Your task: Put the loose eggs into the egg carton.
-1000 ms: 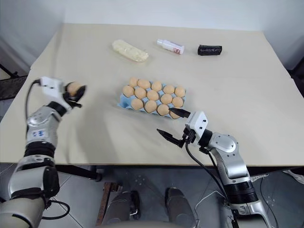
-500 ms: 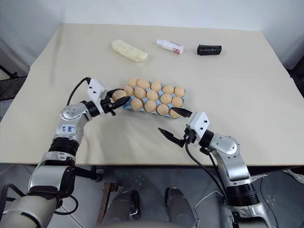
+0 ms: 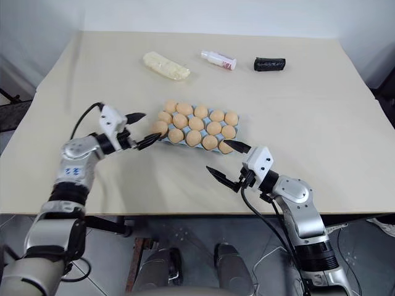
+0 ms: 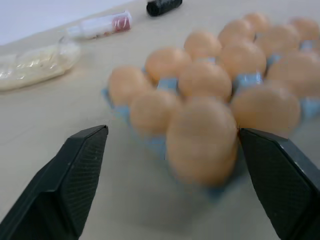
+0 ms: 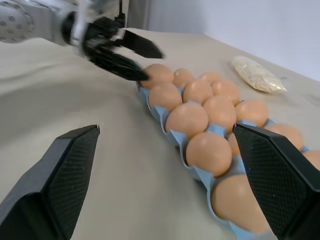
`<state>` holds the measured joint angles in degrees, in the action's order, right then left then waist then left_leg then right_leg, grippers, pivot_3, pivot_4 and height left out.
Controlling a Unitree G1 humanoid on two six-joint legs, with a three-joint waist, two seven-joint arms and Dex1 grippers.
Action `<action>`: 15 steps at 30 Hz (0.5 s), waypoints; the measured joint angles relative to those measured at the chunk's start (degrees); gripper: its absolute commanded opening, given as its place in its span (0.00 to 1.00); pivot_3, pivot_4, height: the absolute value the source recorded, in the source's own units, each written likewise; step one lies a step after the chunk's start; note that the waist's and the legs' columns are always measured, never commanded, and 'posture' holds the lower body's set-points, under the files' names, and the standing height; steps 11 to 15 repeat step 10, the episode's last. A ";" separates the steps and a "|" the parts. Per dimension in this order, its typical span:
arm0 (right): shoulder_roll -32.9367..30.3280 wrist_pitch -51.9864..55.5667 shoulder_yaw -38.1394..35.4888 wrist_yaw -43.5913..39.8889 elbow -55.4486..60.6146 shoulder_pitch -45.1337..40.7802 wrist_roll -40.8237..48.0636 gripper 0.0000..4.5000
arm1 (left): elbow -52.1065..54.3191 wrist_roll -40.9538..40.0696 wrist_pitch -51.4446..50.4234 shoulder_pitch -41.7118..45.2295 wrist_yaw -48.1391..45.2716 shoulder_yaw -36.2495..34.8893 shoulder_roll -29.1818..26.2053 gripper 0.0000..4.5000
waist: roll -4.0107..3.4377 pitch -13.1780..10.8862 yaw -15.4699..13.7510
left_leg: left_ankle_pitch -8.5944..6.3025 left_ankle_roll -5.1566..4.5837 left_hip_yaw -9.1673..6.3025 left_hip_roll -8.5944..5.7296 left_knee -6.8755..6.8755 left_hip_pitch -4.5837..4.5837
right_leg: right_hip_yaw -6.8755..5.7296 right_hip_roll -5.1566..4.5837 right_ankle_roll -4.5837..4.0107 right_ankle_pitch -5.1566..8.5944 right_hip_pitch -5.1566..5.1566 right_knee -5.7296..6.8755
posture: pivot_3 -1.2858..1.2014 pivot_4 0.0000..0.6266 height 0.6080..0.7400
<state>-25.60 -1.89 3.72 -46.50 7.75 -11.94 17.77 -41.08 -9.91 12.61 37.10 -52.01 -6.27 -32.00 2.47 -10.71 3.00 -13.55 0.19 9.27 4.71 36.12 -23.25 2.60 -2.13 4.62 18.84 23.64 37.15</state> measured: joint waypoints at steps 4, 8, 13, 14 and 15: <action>-1.90 0.79 -1.36 -1.25 -0.19 0.52 0.56 1.00 | 8.16 -1.84 -0.28 -10.99 -5.22 -1.51 -5.42 0.99 | -0.01 -0.01 0.15 | -0.08 -0.12 -0.02 0.01 -0.01 0.00 | -0.02 -0.07 -0.03 0.02 0.00 0.00 | 0.52 0.24 1.00; -2.96 0.81 -2.14 -2.74 -1.44 -0.13 1.02 1.00 | 14.18 -2.31 -0.29 -18.24 -5.54 -3.20 -8.06 0.99 | -0.01 -0.01 0.04 | -0.22 0.02 -0.11 -0.07 0.02 0.06 | -0.07 -0.27 -0.09 0.00 -0.09 0.07 | 0.52 0.24 1.00; -3.03 0.81 -2.20 -3.25 -2.10 -0.33 1.29 1.00 | 16.83 -2.98 -1.01 -20.26 -4.77 -4.12 -8.14 0.99 | -0.01 0.00 0.04 | -0.17 0.02 -0.11 -0.06 0.01 0.06 | -0.06 -0.38 -0.13 -0.01 -0.14 0.07 | 0.52 0.24 1.00; -3.03 0.81 -2.20 -3.25 -2.10 -0.33 1.29 1.00 | 16.83 -2.98 -1.01 -20.26 -4.77 -4.12 -8.14 0.99 | -0.01 0.00 0.04 | -0.17 0.02 -0.11 -0.06 0.01 0.06 | -0.06 -0.38 -0.13 -0.01 -0.14 0.07 | 0.52 0.24 1.00; -3.03 0.81 -2.20 -3.25 -2.10 -0.33 1.29 1.00 | 16.83 -2.98 -1.01 -20.26 -4.77 -4.12 -8.14 0.99 | -0.01 0.00 0.04 | -0.17 0.02 -0.11 -0.06 0.01 0.06 | -0.06 -0.38 -0.13 -0.01 -0.14 0.07 | 0.52 0.24 1.00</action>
